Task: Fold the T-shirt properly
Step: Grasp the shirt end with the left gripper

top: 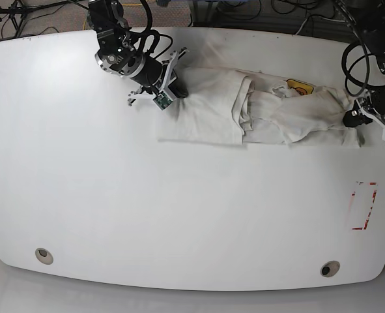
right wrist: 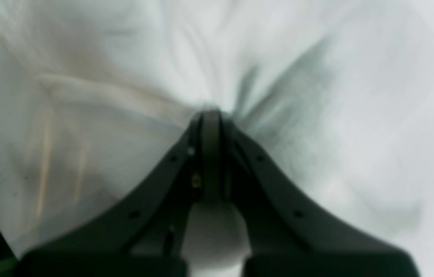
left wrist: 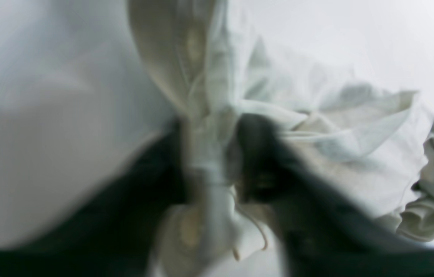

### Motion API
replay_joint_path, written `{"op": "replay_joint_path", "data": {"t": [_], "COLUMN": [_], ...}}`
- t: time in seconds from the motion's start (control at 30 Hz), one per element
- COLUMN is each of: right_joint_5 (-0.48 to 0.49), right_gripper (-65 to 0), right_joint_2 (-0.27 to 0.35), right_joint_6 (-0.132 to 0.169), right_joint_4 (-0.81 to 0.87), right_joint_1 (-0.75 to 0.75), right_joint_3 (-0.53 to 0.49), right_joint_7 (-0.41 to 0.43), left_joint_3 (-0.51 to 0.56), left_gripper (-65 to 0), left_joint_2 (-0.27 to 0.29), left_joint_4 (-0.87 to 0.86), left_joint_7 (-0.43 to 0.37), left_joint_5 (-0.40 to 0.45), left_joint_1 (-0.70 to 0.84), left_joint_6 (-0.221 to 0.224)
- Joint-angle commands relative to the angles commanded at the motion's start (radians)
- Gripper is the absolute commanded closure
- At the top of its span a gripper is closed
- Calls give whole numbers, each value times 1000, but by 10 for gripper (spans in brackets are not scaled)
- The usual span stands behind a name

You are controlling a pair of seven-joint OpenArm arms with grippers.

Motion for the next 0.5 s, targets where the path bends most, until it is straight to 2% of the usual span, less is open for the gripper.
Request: {"op": "replay_joint_path", "data": {"t": [0.1,0.2,0.5], "right_joint_5": [0,0,0], "right_gripper": [-2,-2,-2], "right_joint_2": [-2,-2,3], "right_joint_6": [0,0,0], "right_joint_4": [0,0,0], "right_joint_1": [0,0,0], "right_joint_3": [0,0,0], "right_joint_7": [0,0,0], "left_joint_3": [0,-6,0], "left_gripper": [-63,-61,-63], "left_joint_2": [0,3,71], "left_joint_4": [14,101,543], "left_joint_7": [0,0,8], "left_joint_5": [23,34,31], "left_joint_1": [0,6,132], "left_joint_6": [0,0,0]}}
